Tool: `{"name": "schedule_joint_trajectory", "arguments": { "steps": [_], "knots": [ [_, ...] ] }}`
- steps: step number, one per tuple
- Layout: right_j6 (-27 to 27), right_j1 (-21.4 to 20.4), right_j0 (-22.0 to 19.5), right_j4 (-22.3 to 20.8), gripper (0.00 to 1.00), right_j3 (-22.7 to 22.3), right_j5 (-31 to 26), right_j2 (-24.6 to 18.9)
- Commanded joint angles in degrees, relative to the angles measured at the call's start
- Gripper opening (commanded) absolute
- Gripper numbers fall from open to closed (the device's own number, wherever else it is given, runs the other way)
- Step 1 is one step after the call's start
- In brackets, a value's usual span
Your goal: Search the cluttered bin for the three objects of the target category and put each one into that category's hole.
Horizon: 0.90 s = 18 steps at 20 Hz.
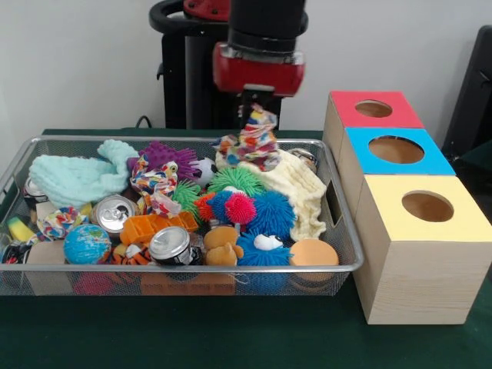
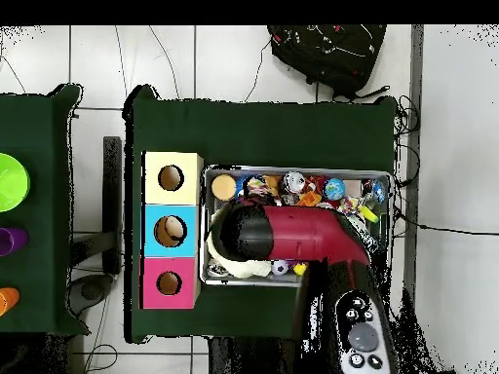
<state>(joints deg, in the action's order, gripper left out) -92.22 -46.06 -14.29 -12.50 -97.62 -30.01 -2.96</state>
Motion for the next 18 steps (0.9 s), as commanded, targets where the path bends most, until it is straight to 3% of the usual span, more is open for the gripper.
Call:
{"name": "schedule_joint_trajectory", "arguments": {
  "steps": [1,4,8,13,18],
  "knots": [
    [-23.42,2.33,9.13,8.84,0.00,-0.04,-3.94,2.07],
    [-27.52,5.01,14.51,10.77,0.00,6.26,-6.52,5.92],
    [-31.48,12.09,19.63,13.07,0.00,14.43,-6.86,9.25],
    [-32.25,19.27,22.93,13.50,0.00,23.62,-9.31,11.32],
    [-30.84,23.70,23.56,12.62,0.00,24.61,-5.69,11.15]
  ]
}}
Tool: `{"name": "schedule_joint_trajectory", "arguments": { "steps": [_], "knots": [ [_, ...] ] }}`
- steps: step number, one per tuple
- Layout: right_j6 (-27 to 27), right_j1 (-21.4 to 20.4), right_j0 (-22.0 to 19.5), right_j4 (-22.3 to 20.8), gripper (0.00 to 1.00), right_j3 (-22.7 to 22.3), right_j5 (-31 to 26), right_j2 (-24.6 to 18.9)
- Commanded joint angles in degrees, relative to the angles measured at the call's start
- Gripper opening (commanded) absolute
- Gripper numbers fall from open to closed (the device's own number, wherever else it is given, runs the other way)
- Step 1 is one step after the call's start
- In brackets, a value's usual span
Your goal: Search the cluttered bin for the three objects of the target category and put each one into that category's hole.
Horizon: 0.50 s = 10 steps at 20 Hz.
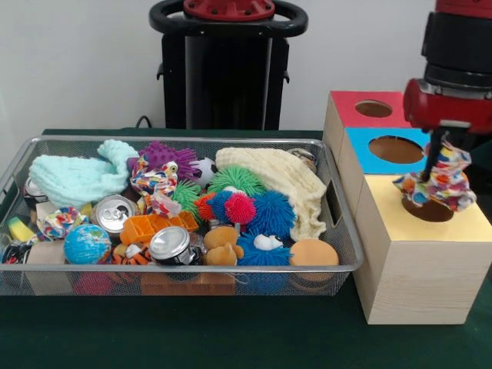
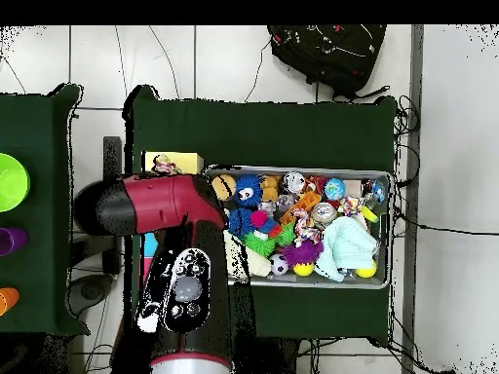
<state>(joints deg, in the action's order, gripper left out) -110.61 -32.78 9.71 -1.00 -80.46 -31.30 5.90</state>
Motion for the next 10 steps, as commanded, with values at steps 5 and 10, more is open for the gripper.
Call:
{"name": "schedule_joint_trajectory", "arguments": {
  "steps": [5,10],
  "knots": [
    [-12.79,9.28,1.67,1.35,0.00,5.14,-7.02,3.52],
    [-14.56,4.93,3.85,3.19,0.00,0.11,-10.35,5.09]
  ]
}}
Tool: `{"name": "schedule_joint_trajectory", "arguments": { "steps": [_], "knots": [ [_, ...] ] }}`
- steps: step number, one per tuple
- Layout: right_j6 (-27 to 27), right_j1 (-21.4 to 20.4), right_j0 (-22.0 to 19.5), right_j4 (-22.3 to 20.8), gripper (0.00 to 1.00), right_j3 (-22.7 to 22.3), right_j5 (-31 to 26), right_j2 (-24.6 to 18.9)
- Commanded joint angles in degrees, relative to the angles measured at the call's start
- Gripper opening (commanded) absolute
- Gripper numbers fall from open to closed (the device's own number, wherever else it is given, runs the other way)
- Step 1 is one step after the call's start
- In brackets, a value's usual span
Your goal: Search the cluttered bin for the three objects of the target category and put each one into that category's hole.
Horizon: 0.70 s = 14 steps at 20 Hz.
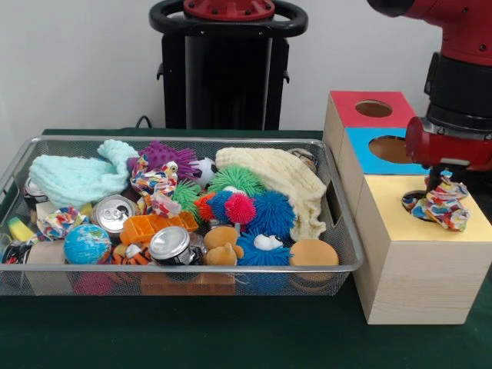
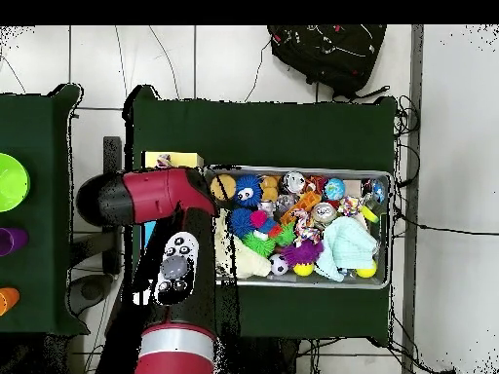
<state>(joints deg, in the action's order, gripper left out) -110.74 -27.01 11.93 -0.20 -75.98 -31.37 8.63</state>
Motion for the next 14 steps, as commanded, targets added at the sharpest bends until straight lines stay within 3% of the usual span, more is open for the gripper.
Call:
{"name": "schedule_joint_trajectory", "arguments": {
  "steps": [1,6,14],
  "knots": [
    [-14.78,-1.33,2.13,2.71,0.00,-4.23,-11.59,2.88],
    [-15.52,-1.09,2.87,4.72,0.00,-3.47,-13.26,3.39],
    [-10.07,2.55,-1.19,4.98,0.00,-5.40,-5.67,0.29]
  ]
}}
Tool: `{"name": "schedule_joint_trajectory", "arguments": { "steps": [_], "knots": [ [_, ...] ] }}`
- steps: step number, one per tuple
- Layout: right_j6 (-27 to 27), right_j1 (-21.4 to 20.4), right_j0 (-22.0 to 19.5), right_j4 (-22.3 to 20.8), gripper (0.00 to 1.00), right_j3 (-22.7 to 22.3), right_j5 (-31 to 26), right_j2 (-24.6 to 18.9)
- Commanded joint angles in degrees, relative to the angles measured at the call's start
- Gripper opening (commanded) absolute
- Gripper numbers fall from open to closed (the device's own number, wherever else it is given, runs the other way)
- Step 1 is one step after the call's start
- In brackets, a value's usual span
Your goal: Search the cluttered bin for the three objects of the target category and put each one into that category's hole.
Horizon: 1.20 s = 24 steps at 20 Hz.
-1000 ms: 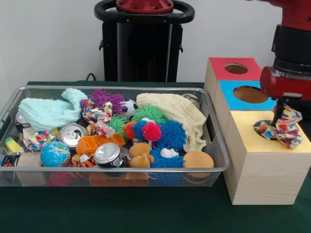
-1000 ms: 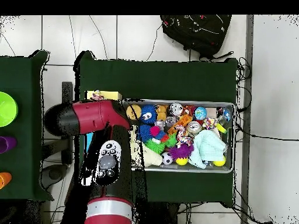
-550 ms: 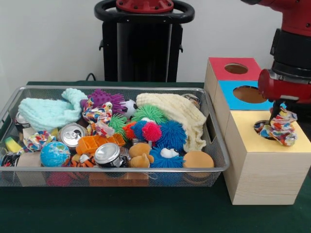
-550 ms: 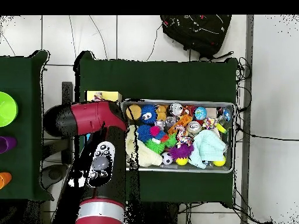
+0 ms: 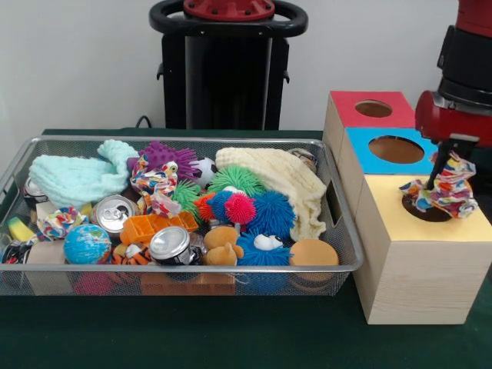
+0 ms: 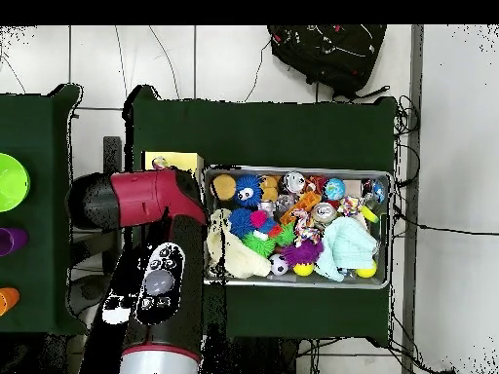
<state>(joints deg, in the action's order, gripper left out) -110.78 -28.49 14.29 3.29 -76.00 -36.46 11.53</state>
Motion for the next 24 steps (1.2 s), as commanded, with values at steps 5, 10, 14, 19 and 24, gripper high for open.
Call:
{"name": "schedule_joint_trajectory", "arguments": {
  "steps": [5,10,14,19,24],
  "knots": [
    [-5.97,5.62,-7.01,1.69,0.00,-6.85,2.16,-6.22],
    [-5.08,8.46,-8.59,1.74,0.00,-5.95,5.29,-8.76],
    [-6.76,10.42,-8.84,3.79,0.00,-4.77,5.93,-11.07],
    [-7.80,11.99,-8.77,5.61,0.00,-2.89,4.81,-12.37],
    [-5.75,13.48,-9.46,4.60,0.00,-0.57,3.52,-11.69]
  ]
}}
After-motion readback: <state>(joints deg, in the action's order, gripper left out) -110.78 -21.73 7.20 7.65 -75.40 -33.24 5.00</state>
